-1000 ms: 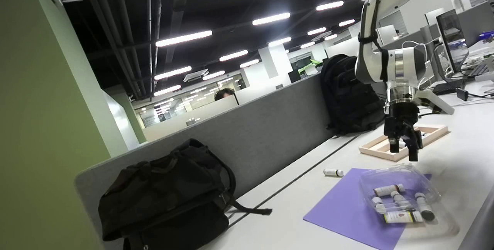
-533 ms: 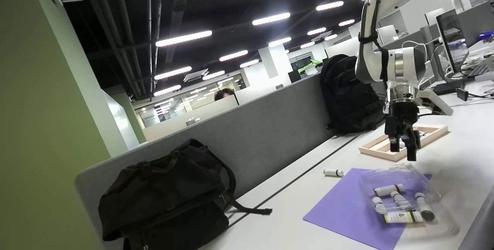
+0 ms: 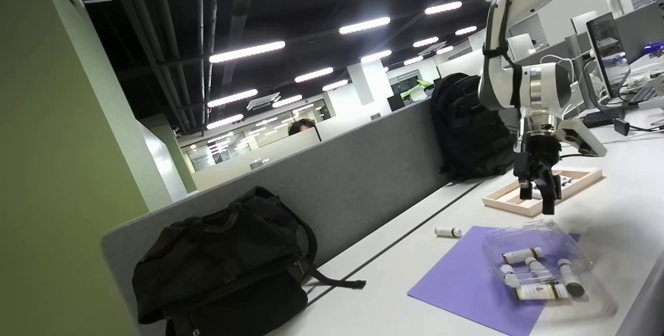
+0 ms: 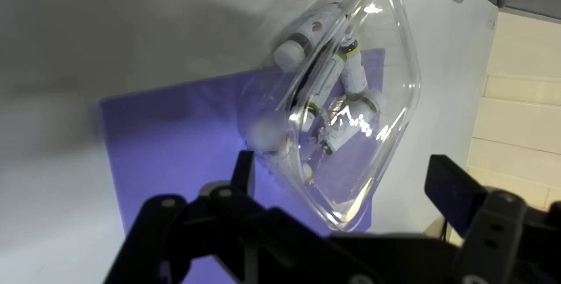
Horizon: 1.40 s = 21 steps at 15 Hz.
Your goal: Open the box
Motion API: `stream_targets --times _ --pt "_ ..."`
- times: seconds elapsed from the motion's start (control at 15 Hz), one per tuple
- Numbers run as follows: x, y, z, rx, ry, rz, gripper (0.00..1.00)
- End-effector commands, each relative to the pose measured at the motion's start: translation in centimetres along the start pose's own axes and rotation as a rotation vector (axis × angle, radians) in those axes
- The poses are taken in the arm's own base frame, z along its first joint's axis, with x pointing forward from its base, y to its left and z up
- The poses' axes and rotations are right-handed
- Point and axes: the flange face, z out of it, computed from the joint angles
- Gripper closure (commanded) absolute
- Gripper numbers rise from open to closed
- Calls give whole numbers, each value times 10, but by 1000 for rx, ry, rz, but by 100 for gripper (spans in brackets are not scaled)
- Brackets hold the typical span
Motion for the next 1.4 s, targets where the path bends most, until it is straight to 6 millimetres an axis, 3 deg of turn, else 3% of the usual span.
stream_targets --times 0.0,0.6,1.33 --pt "8 8 -7 49 25 10 0" --pt "13 24 -6 125 37 61 0" --pt "17 24 12 165 -11 69 0"
